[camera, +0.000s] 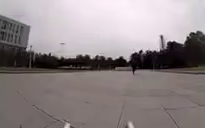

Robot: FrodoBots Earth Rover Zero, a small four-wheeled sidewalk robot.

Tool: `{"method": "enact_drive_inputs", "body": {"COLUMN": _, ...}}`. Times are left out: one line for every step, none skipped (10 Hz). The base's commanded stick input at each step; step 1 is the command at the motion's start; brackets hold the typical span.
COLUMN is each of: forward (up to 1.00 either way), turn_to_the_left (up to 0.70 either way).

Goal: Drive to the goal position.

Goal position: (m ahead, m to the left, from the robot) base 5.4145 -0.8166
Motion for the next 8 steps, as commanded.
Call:
{"method": "enact_drive_inputs", "body": {"forward": 0.85, "turn_to_the_left": 0.0}}
{"method": "enact_drive_inputs", "body": {"forward": 0.85, "turn_to_the_left": 0.0}}
{"method": "enact_drive_inputs", "body": {"forward": 0.85, "turn_to_the_left": 0.0}}
{"method": "enact_drive_inputs", "body": {"forward": 0.85, "turn_to_the_left": 0.0}}
{"method": "enact_drive_inputs", "body": {"forward": 0.85, "turn_to_the_left": 0.0}}
{"method": "enact_drive_inputs", "body": {"forward": 0.85, "turn_to_the_left": 0.0}}
{"method": "enact_drive_inputs", "body": {"forward": 0.85, "turn_to_the_left": 0.0}}
{"method": "enact_drive_inputs", "body": {"forward": 0.85, "turn_to_the_left": 0.0}}
